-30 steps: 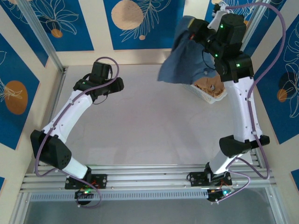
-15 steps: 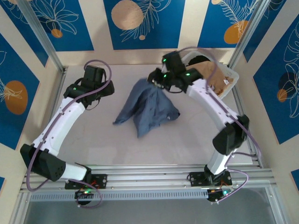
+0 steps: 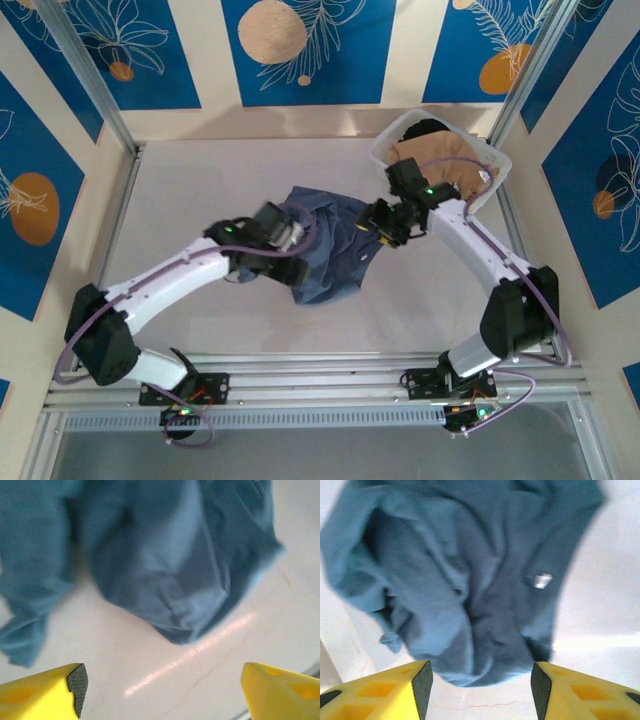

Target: Fold and stack the t-shirts

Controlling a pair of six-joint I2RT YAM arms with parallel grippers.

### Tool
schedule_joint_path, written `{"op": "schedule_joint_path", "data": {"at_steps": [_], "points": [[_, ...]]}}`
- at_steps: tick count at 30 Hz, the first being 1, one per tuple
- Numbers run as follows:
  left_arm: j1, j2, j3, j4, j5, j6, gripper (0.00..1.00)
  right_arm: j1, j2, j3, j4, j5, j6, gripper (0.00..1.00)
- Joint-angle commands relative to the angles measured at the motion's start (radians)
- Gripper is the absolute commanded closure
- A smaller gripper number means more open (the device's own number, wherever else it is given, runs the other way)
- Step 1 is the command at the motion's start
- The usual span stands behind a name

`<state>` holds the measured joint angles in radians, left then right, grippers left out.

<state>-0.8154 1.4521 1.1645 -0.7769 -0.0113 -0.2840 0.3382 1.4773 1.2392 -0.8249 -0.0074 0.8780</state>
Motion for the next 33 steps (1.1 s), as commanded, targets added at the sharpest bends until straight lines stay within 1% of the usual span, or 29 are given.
{"op": "schedule_joint_path", "data": {"at_steps": [1,3,7,9,11,13,15,18,19,22,24,27,33], "points": [[-0.128,0.114,0.052,0.018,-0.130,0.109,0.17,-0.070,-0.079,-0.094,-0.028,-0.010,-0.008,0.42],[-0.196,0.200,0.121,0.029,-0.179,0.134,0.12,-0.113,-0.121,-0.135,-0.035,-0.007,0.004,0.41],[-0.285,0.390,0.252,0.054,-0.214,0.162,0.08,-0.183,-0.198,-0.179,-0.079,0.012,0.047,0.38],[-0.310,0.483,0.317,0.045,-0.238,0.160,0.08,-0.207,-0.240,-0.187,-0.093,0.013,0.065,0.37],[-0.323,0.586,0.397,0.002,-0.299,0.134,0.08,-0.223,-0.279,-0.181,-0.108,0.018,0.074,0.37],[-0.323,0.655,0.445,-0.020,-0.345,0.107,0.10,-0.230,-0.310,-0.171,-0.121,0.018,0.077,0.37],[-0.317,0.703,0.471,-0.031,-0.371,0.081,0.17,-0.237,-0.333,-0.160,-0.138,0.015,0.071,0.37],[-0.310,0.753,0.511,-0.052,-0.395,0.053,0.33,-0.254,-0.365,-0.153,-0.155,0.003,0.059,0.37],[-0.306,0.761,0.522,-0.052,-0.397,0.048,0.47,-0.256,-0.374,-0.153,-0.158,0.001,0.052,0.37],[-0.301,0.750,0.555,-0.042,-0.393,0.037,0.99,-0.258,-0.396,-0.156,-0.169,0.011,0.036,0.38],[-0.297,0.733,0.613,-0.062,-0.403,0.026,1.00,-0.263,-0.408,-0.164,-0.175,0.014,0.032,0.39],[-0.291,0.696,0.751,-0.105,-0.393,0.020,1.00,-0.265,-0.423,-0.176,-0.175,0.022,0.030,0.41],[-0.250,0.663,1.122,-0.204,-0.282,-0.033,1.00,-0.271,-0.430,-0.182,-0.180,0.059,0.024,0.43]]}}
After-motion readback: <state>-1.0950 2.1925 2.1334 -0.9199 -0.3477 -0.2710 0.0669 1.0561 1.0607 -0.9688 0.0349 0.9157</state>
